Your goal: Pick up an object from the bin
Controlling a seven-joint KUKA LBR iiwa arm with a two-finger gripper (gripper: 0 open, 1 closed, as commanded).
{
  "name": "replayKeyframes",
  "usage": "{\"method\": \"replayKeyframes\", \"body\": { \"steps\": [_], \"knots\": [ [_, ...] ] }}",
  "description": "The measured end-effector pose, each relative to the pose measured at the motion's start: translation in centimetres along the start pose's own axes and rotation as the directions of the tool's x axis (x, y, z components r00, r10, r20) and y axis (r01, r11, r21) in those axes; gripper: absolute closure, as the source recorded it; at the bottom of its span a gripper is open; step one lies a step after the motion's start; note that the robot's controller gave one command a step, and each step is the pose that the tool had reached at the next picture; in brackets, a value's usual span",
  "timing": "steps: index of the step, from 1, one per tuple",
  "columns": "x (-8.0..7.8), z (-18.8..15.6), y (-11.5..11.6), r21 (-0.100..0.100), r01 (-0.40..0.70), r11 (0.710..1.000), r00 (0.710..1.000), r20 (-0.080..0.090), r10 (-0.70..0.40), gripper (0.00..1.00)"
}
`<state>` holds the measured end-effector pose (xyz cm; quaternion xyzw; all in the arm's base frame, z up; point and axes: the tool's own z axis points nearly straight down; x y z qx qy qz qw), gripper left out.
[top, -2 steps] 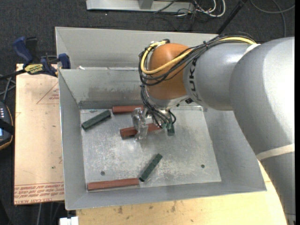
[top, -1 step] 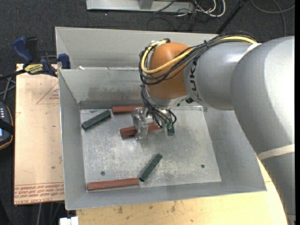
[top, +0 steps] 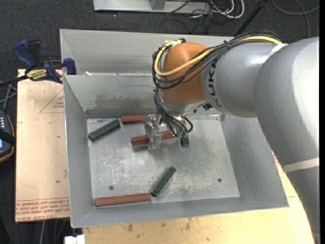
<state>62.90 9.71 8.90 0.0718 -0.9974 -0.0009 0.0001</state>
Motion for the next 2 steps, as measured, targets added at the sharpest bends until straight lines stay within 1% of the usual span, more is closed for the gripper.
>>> {"method": "replayKeyframes", "body": {
  "steps": [1, 2],
  "knots": [
    [-0.16, -0.84, 0.0, 0.0, -0.001, 1.0, 1.0, 0.006, 0.001, 1.0],
    [-0.09, -1.33, 0.0, 0.0, -0.001, 1.0, 1.0, 0.003, 0.001, 1.0]
  ]
}}
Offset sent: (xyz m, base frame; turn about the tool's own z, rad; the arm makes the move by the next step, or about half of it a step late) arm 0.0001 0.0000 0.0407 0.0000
